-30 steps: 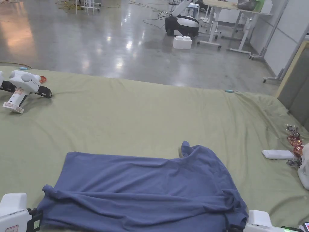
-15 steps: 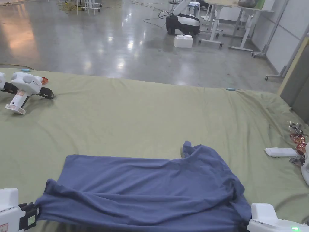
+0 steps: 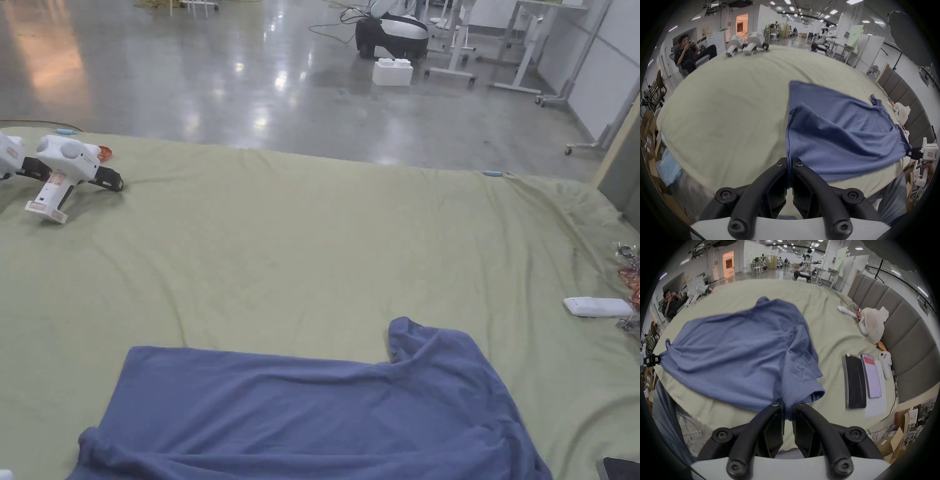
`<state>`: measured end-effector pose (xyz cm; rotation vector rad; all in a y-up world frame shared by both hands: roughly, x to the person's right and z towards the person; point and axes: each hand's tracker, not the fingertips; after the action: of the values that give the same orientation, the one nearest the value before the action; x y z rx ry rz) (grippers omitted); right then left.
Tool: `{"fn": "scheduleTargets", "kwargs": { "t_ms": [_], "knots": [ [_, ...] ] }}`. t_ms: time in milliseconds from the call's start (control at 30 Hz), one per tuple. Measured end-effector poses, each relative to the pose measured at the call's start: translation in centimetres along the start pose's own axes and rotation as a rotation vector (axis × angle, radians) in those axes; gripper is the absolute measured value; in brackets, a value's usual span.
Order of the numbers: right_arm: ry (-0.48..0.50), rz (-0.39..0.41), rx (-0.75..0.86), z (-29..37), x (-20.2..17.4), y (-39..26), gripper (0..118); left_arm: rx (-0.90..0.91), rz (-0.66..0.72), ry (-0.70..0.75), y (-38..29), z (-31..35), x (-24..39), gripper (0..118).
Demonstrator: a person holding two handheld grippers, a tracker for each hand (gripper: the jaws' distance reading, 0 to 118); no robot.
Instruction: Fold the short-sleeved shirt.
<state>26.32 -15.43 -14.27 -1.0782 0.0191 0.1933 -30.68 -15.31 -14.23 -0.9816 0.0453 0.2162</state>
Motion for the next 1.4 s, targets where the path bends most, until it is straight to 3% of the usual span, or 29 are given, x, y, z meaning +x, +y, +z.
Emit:
{"fn": "scheduleTargets", "kwargs": {
  "t_ms": [300,367,400,433,467,533,800,900,1000,1100,1167,1200,1233,1400],
  "knots": [
    [-0.002,-0.039,-0.019,-2.9,-1.0,-1.7,11,-0.025,-0.05,0.051,-0.6,-2.2,0.2,3],
    [-0.051,-0.047,-0.013,-2.2,-1.3,-1.3,41,-0.015,-0.053,0.062,-0.1,-1.9,0.3,15],
    [-0.069,-0.041,0.002,-1.8,-1.1,-1.0,60,-0.007,-0.058,0.07,0.2,-1.7,0.4,24],
    [-0.07,-0.047,0.026,-1.2,-1.2,-0.6,78,0.016,-0.06,0.083,0.5,-1.0,0.9,41],
    [-0.078,-0.062,0.076,-0.3,-1.2,0.0,83,0.04,-0.063,0.084,1.0,-0.7,1.1,52],
    [-0.068,-0.102,0.189,1.1,-1.2,1.3,83,0.1,-0.069,0.057,2.1,0.0,1.8,63],
    [-0.046,-0.173,0.643,4.7,-4.8,8.2,83,0.401,-0.115,0.002,7.2,1.3,7.0,60],
    [-0.042,-0.213,0.781,5.9,-6.7,10.5,82,0.536,-0.154,-0.011,8.8,1.7,9.2,52],
    [-0.018,-0.186,0.899,6.7,-7.9,12.2,71,0.664,-0.208,0.027,9.6,3.0,11.9,40],
    [-0.05,-0.193,0.96,7.1,-8.7,13.1,36,0.774,-0.213,0.049,10.0,3.7,13.0,20],
    [-0.056,-0.201,0.993,7.2,-9.0,13.5,30,0.826,-0.199,0.071,10.0,4.3,13.4,16],
    [-0.062,-0.209,1.007,7.1,-9.2,13.6,13,0.84,-0.191,0.087,10.0,4.5,13.5,7],
    [-0.066,-0.209,1.01,7.2,-9.3,13.7,4,0.848,-0.181,0.095,10.0,4.3,13.4,2],
    [-0.065,-0.163,1.014,6.8,-9.8,13.9,2,0.809,-0.182,0.065,10.0,3.9,12.0,0]
  ]
}}
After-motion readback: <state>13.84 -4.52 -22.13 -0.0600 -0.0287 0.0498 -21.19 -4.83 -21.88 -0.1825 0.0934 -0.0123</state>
